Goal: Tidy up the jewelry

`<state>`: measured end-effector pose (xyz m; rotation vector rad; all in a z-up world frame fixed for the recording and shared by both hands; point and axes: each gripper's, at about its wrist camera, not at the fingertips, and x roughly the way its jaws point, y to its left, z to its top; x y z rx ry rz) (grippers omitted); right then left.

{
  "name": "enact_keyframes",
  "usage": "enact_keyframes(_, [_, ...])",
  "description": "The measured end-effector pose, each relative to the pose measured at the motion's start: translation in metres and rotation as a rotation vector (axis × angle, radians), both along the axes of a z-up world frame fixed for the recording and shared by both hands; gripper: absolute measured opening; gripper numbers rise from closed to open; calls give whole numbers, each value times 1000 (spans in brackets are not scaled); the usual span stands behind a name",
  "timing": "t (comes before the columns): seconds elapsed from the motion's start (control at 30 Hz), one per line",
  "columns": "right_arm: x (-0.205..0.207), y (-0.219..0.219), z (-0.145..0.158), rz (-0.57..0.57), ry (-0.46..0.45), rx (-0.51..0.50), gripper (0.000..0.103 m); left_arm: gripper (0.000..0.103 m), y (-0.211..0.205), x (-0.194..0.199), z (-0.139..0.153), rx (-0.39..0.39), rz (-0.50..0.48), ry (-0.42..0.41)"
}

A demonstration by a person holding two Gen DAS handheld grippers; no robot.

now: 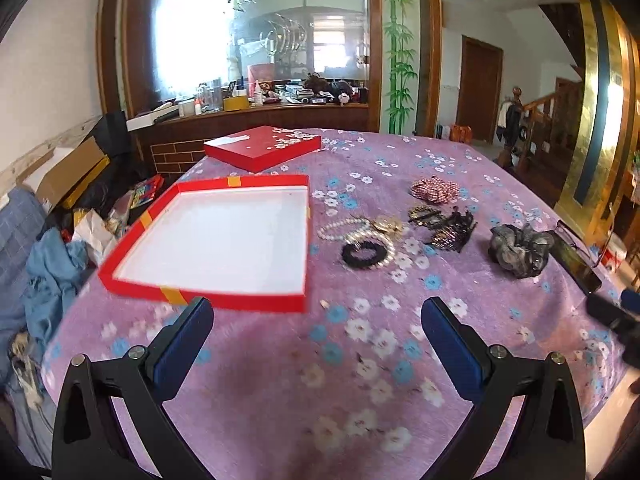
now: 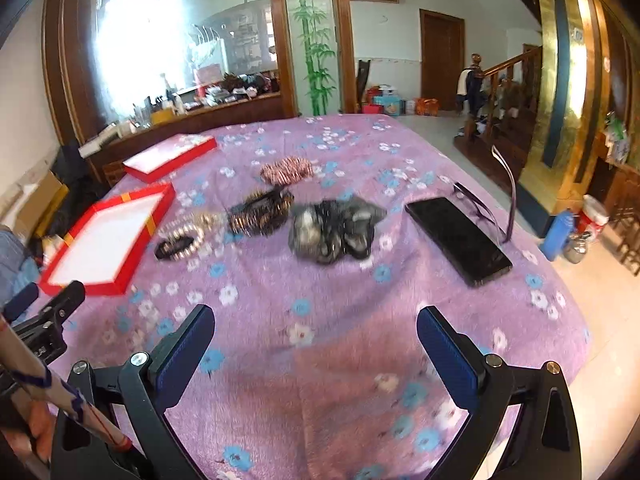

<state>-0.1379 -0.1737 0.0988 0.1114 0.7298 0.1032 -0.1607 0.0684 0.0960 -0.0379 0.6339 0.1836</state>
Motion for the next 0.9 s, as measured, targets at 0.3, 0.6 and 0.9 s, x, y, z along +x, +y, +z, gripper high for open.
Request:
enact_keyframes(0.3, [44, -33, 28, 80, 64, 238, 102, 103, 32, 51, 28, -176, -139, 126])
enact_keyframes(0.6, [94, -36, 8, 46, 185, 261, 102, 103, 32, 97, 33, -255, -198, 207])
enact_keyframes(0.9, [104, -41, -12, 22, 234, 245, 102, 50, 20, 158, -20, -285, -308, 442])
